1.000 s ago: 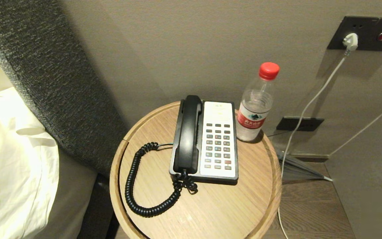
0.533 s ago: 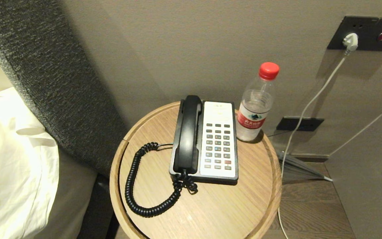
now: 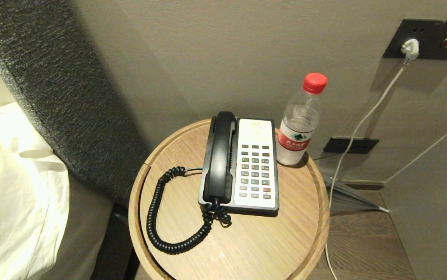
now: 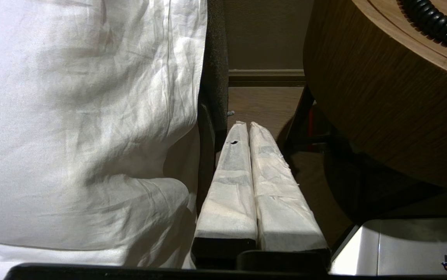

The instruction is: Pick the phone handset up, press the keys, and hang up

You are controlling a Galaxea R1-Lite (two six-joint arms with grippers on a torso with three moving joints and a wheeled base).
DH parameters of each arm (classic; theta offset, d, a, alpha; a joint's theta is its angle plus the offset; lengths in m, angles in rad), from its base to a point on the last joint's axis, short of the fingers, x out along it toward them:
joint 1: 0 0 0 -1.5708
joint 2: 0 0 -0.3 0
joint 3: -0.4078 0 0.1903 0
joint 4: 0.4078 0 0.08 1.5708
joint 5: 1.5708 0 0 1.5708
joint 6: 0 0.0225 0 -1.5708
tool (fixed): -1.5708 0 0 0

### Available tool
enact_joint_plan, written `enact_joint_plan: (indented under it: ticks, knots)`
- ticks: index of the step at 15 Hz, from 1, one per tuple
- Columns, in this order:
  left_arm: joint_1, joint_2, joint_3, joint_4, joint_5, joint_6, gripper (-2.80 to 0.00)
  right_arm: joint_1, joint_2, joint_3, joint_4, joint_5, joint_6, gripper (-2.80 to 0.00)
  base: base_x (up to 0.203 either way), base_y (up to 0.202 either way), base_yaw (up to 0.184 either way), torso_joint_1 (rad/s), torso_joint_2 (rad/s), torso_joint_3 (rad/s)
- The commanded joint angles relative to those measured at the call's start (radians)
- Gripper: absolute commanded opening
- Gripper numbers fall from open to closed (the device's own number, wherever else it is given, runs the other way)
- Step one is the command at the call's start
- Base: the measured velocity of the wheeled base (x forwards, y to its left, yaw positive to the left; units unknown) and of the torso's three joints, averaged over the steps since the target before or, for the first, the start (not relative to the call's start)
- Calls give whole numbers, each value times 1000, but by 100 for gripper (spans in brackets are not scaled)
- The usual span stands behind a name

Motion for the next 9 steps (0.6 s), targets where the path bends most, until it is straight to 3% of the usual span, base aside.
enact_joint_plan:
  ticks: [1, 9]
  knots:
    - [0, 0, 0, 1, 2, 1, -280, 1, -17, 3, -5, -1, -1, -280, 0, 0, 0, 0, 0, 0]
    - [0, 0, 0, 1, 0, 1, -280, 0, -17, 3, -5, -2, 3, -280, 0, 0, 0, 0, 0, 0]
